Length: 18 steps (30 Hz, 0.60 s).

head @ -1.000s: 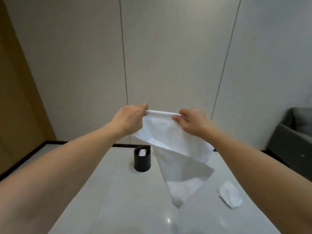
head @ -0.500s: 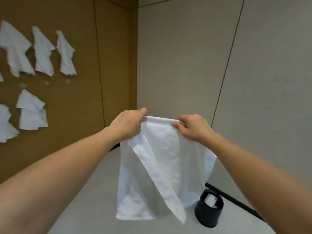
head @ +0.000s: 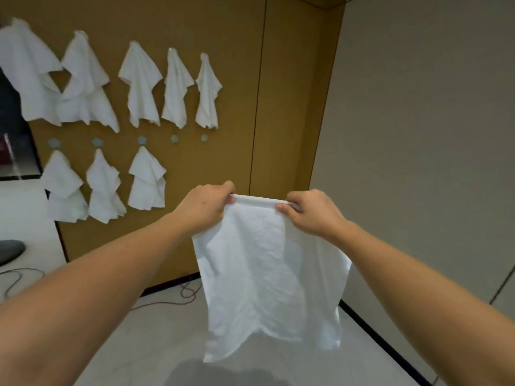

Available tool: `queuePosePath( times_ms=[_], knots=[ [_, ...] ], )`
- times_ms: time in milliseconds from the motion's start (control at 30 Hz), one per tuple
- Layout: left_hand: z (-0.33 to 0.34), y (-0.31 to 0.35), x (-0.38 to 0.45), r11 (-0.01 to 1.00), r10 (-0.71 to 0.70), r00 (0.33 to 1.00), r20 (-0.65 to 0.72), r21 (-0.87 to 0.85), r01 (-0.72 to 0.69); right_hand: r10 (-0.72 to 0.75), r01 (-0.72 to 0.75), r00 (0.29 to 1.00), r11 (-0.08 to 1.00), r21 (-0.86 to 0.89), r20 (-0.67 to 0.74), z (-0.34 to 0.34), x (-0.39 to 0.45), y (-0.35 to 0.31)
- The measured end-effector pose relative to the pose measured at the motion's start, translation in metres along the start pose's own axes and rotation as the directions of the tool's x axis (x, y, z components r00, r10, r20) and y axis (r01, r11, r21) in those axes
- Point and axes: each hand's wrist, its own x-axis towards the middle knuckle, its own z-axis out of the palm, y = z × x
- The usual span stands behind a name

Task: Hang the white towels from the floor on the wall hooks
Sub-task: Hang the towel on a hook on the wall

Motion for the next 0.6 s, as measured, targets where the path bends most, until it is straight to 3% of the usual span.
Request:
queuePosePath(
  times_ms=[367, 600],
  knots=[
    [0.078, -0.192, 0.108, 0.965, -0.254, 0.967, 0.001, -0.069, 0.253, -0.034, 0.019, 0.995, 0.987, 0.162, 0.09, 0.142, 0.243, 0.008],
    [0.147, -0.289, 0.171, 0.86, -0.482, 0.872, -0.091, -0.239, 0.45, -0.103, 0.07, 0.986, 0.969, 0.238, 0.131, 0.233, 0.381, 0.024]
  ],
)
